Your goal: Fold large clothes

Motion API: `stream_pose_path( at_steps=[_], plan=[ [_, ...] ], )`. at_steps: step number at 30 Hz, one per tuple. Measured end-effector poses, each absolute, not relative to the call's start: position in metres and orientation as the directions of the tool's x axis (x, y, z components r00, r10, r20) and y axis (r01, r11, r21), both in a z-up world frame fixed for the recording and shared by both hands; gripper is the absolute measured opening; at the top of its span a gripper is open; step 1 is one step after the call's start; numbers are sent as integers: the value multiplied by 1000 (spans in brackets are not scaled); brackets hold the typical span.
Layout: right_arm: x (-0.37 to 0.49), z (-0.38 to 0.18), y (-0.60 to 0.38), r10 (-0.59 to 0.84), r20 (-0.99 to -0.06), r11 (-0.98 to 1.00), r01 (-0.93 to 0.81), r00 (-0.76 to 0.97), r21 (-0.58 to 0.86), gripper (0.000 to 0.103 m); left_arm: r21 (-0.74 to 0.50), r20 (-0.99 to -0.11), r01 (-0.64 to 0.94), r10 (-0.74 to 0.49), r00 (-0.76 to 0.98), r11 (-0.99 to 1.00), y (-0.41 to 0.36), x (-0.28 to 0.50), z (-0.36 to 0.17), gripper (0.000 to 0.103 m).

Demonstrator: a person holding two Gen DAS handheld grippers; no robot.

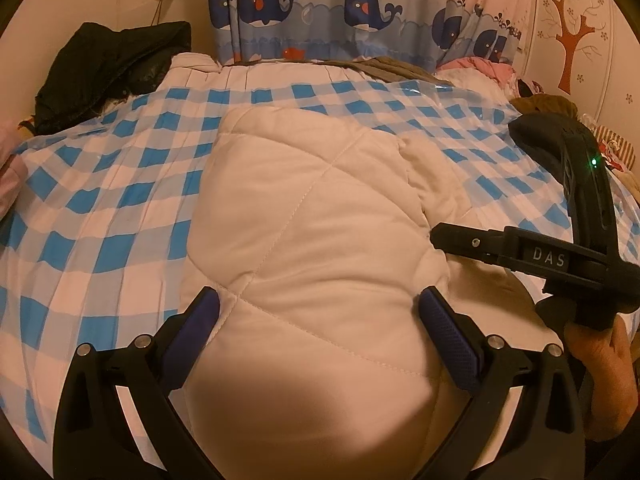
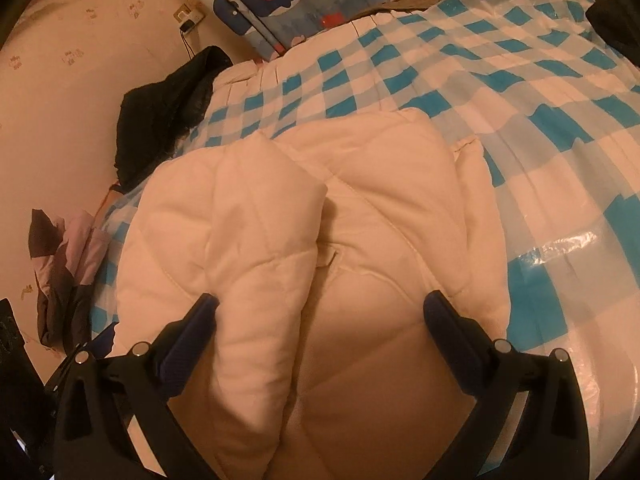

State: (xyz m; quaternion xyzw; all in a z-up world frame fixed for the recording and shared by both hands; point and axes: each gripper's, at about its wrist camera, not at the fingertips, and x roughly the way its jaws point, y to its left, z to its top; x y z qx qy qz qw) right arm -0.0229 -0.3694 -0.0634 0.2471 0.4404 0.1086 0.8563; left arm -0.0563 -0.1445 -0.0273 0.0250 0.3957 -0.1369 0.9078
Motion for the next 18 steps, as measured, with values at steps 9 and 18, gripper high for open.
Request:
stream_pose_path(
  at_steps=[9,18],
  plan=[
    [-14,-72,-372,454,-659,824,-1,600,567,98,-58,-724,257,-218,655,965,-146,-60,-27,95],
    [11,-81,-358,508,-616,797,-57,602,602,98,-36,-718,188,-156,678,981,-131,-49,-23,95]
  ],
)
